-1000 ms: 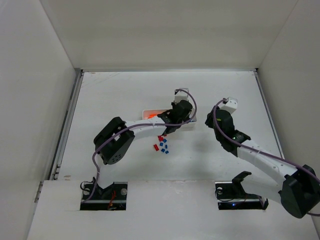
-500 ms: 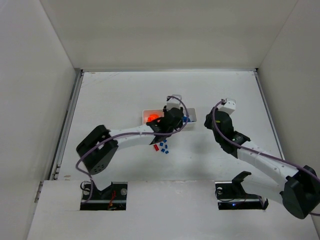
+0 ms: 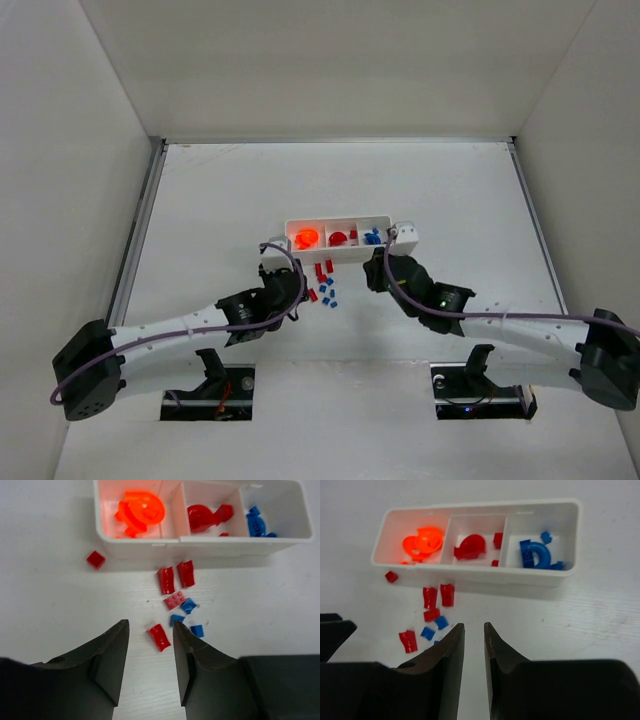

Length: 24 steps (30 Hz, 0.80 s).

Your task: Sort the legos into containers by color

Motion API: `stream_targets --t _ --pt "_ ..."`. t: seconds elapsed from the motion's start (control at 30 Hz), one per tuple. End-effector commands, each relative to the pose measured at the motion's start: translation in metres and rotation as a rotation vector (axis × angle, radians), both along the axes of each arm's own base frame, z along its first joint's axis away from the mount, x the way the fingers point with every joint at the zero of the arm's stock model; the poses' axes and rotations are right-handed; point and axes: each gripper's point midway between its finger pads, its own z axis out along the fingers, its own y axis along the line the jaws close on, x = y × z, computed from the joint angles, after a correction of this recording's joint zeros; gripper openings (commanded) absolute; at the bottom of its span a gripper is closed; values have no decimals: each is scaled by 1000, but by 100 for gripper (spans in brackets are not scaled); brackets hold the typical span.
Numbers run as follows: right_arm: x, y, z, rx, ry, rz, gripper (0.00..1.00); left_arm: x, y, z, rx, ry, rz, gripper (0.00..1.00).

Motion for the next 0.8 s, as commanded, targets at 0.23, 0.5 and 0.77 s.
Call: stream_targets --t 0.23,0.5,0.77 --pt "-63 58 -49 9 99 156 32 -12 -10 -43 -1 95 54 40" --pt "-84 76 -83 -41 152 215 39 -8 -29 -53 -12 101 28 40" --pt "-83 87 -102 -91 168 226 40 -5 -29 -61 15 108 38 40"
